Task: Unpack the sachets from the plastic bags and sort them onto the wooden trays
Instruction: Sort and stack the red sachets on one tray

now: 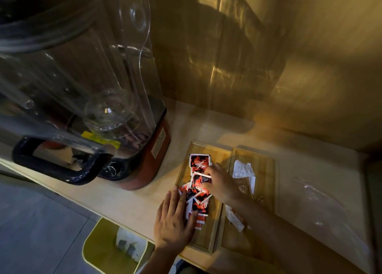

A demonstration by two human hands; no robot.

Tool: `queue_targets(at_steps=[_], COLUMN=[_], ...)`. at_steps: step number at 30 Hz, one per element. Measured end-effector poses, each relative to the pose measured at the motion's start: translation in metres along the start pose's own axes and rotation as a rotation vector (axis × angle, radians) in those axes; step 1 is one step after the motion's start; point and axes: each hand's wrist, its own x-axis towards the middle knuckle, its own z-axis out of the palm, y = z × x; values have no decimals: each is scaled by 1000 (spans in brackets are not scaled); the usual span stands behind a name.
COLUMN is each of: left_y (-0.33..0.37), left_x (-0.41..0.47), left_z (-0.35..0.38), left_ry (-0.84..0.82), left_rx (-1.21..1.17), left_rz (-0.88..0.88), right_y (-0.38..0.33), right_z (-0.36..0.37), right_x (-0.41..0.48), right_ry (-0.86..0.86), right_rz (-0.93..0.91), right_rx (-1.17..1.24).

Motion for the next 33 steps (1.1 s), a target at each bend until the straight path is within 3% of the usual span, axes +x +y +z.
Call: queue_targets(at_steps=[5, 10, 15, 23, 26, 33], left_y=[1, 27, 64, 132, 157, 202], left_x=[4, 14, 21, 28, 24, 14], left_z=[-3, -26, -25, -8, 2, 15], left_ry=[84, 26, 5, -80, -94, -185], left_rx=[-20, -85, -164, -90, -82, -57], left_rz=[18, 89, 244, 552, 628, 728], right_y=[7, 18, 45, 106, 123, 137], right_z=[-10, -27, -47, -66, -65, -56], right_x=[-12, -29, -67, -153, -183, -236], right_ry=[56, 163, 264, 427, 494, 564], right_rz=[13, 55, 222, 561, 728, 923], right_rx=[-91, -149, -77, -99, -10, 196])
